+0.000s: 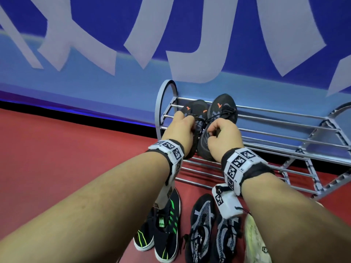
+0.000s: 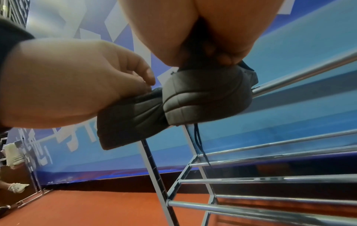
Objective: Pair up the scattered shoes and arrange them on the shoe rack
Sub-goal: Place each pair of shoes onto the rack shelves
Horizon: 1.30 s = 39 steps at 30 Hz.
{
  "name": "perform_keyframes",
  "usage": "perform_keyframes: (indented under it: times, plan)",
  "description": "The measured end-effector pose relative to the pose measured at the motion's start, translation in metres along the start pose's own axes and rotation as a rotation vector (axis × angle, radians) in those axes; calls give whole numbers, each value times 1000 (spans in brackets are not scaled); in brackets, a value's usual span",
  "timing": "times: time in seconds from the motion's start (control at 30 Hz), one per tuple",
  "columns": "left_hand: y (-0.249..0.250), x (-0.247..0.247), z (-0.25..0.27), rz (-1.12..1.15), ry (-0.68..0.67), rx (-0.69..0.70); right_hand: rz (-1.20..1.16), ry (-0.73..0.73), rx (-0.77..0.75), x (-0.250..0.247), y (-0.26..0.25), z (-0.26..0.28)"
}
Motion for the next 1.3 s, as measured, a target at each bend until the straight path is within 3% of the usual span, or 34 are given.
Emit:
perform_keyframes:
  times: [0.2, 0.3, 0.37, 0.47, 0.53, 0.63, 0.73, 0.97, 1.3]
  plan:
    - [-3, 11, 13, 71, -164, 112, -1, 59, -9, -3, 1, -1]
    - [-2, 10, 25, -120, -187, 228, -24, 119, -12, -12, 3, -1]
    - [-3, 9, 27, -276, -182, 220, -36, 156, -2, -15, 4, 0]
    - [-9, 10, 22, -355, -182, 128, 125, 191, 115, -16, 11, 4]
    - [-12, 13, 20, -285, -227, 74, 172, 140, 209, -16, 21, 5]
    - [-13, 17, 18, -129, -269, 63, 86, -45, 231, -10, 37, 5]
    - [-10, 13, 13, -99, -191, 94, 27, -144, 192, -4, 43, 7]
    - [-5, 13, -1, -26, -100, 104, 12, -26, 98, -12, 40, 4]
    - [-3, 16, -10, -55, -47, 72, -71, 2, 89, -7, 44, -3]
Point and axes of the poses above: each hand's wrist, its own z-axis away from the middle knuckle, its own x-axis out of the palm, y = z × x, the point moved 7 cm from there along -z, towards the middle knuckle, and after that the axes turned 1 degree about -y, right-handed, at the moved point
